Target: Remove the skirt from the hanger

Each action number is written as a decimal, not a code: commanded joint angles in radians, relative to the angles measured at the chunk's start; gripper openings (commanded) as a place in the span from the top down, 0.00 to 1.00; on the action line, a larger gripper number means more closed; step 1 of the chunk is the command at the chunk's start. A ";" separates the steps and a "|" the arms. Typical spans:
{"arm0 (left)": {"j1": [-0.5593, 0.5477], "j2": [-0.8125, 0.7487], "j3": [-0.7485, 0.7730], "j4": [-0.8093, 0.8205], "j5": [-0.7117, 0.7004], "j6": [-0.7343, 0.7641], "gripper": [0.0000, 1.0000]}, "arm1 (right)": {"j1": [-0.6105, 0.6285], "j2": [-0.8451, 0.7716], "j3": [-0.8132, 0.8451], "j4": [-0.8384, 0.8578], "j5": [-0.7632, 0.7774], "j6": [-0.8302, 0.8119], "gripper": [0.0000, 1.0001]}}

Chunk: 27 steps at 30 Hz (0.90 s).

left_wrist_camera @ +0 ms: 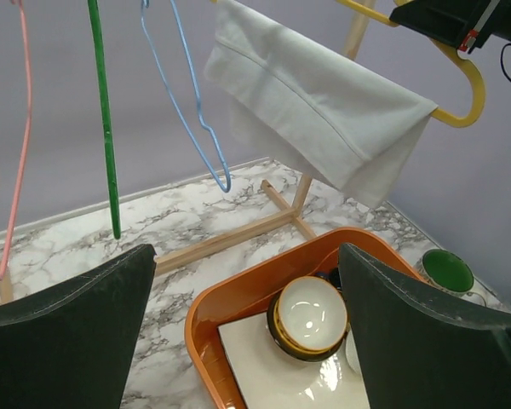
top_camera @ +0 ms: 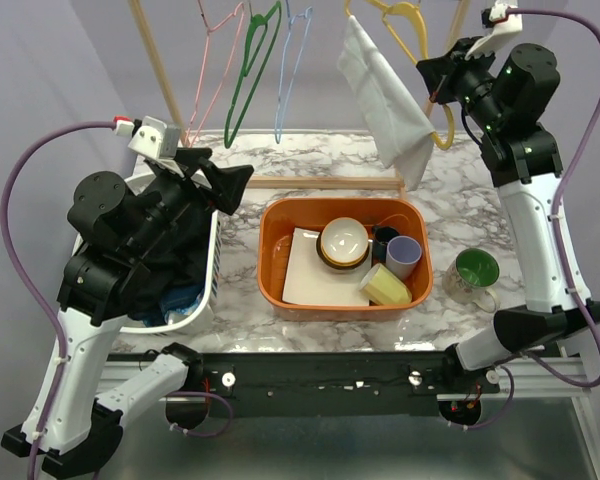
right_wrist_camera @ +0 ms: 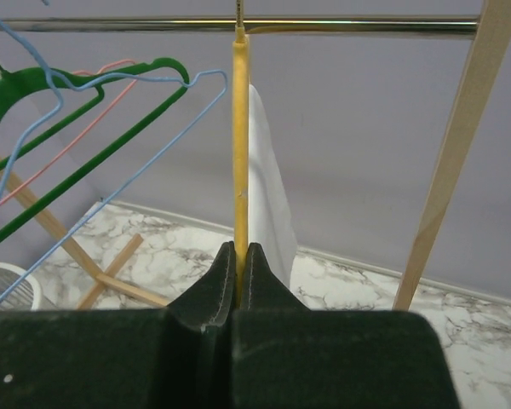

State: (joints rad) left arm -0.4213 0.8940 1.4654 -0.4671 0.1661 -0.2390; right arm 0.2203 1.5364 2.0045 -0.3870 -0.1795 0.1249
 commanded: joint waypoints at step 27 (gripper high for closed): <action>-0.005 0.049 0.047 0.111 0.360 -0.217 0.01 | -0.007 -0.626 -0.484 0.075 -0.445 0.246 0.99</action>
State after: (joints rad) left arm -0.4213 0.9287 1.5066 -0.3962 0.4335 -0.4145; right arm 0.2203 1.0115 1.6123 -0.4171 -0.4442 0.2565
